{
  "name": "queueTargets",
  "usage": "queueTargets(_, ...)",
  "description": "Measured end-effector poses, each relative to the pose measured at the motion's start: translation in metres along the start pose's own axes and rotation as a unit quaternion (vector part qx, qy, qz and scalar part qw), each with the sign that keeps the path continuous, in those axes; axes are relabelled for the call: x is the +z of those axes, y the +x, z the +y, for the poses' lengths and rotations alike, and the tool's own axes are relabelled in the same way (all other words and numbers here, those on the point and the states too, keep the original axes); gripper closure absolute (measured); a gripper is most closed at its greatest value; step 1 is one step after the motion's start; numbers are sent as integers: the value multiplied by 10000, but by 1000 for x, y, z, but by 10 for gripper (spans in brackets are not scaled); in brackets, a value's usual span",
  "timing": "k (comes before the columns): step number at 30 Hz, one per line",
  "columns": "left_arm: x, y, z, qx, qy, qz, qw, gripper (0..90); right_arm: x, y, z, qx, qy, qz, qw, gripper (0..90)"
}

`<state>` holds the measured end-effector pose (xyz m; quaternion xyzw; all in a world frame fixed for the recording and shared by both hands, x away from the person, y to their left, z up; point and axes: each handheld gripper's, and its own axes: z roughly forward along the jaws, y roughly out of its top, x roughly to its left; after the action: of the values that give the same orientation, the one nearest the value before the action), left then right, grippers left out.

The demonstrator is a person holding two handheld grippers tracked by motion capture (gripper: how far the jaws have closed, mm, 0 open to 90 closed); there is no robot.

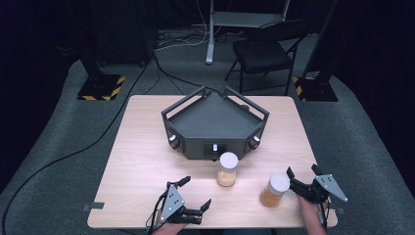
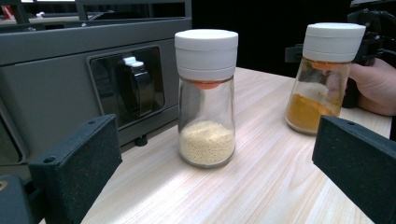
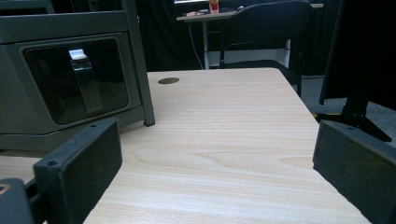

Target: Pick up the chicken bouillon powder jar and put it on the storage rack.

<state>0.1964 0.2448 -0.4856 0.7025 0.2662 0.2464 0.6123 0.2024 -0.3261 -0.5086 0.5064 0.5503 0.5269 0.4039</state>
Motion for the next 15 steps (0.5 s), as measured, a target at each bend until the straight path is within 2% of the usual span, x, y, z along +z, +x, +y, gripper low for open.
queueTargets(6,9,-2,-2,-204,-50,-17,9998,12,1,-3,0,55,-1,43,10000,5)
queueTargets(15,24,-8,3,20,12,-45,10000,13,2,-7,4,106,97,125,9998,14)
